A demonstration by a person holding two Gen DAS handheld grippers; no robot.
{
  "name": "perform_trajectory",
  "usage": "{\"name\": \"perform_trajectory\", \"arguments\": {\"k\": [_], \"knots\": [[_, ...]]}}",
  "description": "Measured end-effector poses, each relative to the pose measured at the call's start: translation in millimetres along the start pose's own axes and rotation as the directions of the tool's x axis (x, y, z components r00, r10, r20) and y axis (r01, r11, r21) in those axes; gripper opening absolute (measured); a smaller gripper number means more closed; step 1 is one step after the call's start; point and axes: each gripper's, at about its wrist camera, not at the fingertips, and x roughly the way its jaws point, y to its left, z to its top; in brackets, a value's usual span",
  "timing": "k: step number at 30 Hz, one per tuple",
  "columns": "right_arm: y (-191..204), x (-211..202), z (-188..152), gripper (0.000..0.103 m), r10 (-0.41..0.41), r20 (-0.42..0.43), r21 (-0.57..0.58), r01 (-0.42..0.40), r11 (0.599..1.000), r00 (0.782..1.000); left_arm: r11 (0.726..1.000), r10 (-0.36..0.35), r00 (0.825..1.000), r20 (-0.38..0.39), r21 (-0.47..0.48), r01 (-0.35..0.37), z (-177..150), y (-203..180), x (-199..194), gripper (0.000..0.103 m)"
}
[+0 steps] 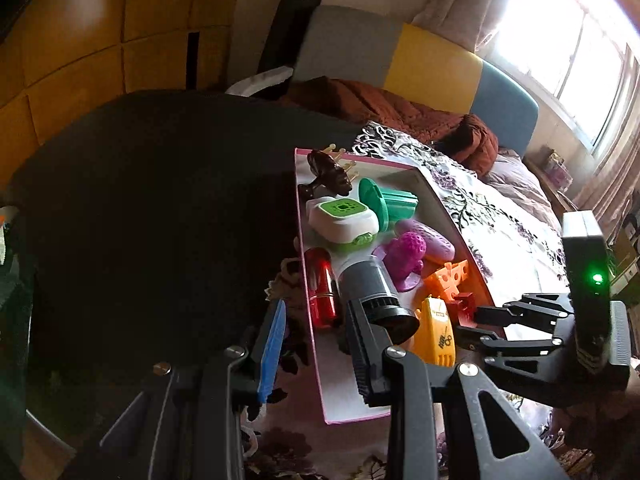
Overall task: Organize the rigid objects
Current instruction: 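Carry the red puzzle piece into the pink tray and open the right tool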
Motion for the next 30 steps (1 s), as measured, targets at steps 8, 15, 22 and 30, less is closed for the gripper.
{"name": "perform_trajectory", "arguments": {"k": [8,15,22,30], "knots": [[-5,7,3,0.031,-0.050,0.027,0.026,0.049,0.998,0.998,0.999,0.034,0.999,0.012,-0.005,-0.034,0,3,-2,0.031],[2,4,-1,0.035,-0.078,0.045,0.042,0.077,0.996,0.996,0.996,0.086,0.996,0.027,-0.004,-0.086,0,4,-7,0.038],[17,-16,-15,0.067,-0.096,0.114,0.053,0.090,0.994,0.989,0.991,0.136,0.989,0.051,-0.019,-0.136,0,4,-13,0.043],[24,-50,-25,0.089,-0.175,0.245,0.137,0.145,0.980,0.954,0.984,0.180,0.979,0.091,-0.027,-0.178,-4,-2,-25,0.043]]}}
